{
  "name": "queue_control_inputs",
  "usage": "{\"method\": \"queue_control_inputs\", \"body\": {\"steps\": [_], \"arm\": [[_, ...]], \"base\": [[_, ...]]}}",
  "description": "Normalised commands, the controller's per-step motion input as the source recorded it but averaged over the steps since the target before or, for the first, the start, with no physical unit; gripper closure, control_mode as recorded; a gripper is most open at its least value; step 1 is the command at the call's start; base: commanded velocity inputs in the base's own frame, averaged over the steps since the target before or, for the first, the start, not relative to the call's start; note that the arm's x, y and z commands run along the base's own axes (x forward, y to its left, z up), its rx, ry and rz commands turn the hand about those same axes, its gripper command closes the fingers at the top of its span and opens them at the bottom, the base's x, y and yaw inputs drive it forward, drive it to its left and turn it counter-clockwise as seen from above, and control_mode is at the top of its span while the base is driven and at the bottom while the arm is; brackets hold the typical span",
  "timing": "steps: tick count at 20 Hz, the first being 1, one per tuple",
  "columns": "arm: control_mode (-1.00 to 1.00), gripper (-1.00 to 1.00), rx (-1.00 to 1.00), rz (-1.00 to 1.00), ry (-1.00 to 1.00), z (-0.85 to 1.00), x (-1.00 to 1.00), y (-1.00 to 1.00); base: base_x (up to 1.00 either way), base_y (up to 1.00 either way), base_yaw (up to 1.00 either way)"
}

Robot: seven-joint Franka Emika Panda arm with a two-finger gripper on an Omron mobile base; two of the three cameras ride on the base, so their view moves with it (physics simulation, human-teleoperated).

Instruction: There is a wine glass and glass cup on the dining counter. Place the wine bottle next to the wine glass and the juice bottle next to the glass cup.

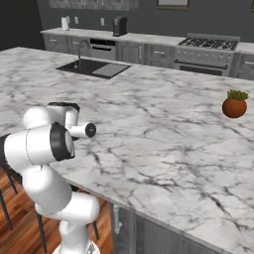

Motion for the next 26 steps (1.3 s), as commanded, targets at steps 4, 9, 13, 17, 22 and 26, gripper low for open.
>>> {"method": "queue_control_inputs", "body": {"steps": [4, 9, 13, 17, 22, 26], "arm": [[-1.0, 1.0, 0.0, 0.05, -0.04, -0.25, 0.12, 0.05], [-1.0, 1.0, 0.0, 0.04, -0.03, -0.24, -0.05, -0.02], [-1.0, 1.0, 0.0, 0.02, 0.0, -0.24, -0.13, -0.16], [-1.0, 1.0, 0.0, 0.02, 0.0, -0.17, -0.11, -0.2], [-1.0, 1.0, 0.0, 0.01, 0.0, -0.09, -0.11, -0.16], [-1.0, 1.0, 0.01, 0.0, 0.0, -0.1, -0.19, -0.1]], "base": [[0.0, 0.0, 0.0], [0.0, 0.0, 0.0], [0.0, 0.0, 0.0], [0.0, 0.0, 0.0], [0.0, 0.0, 0.0], [0.0, 0.0, 0.0]]}}
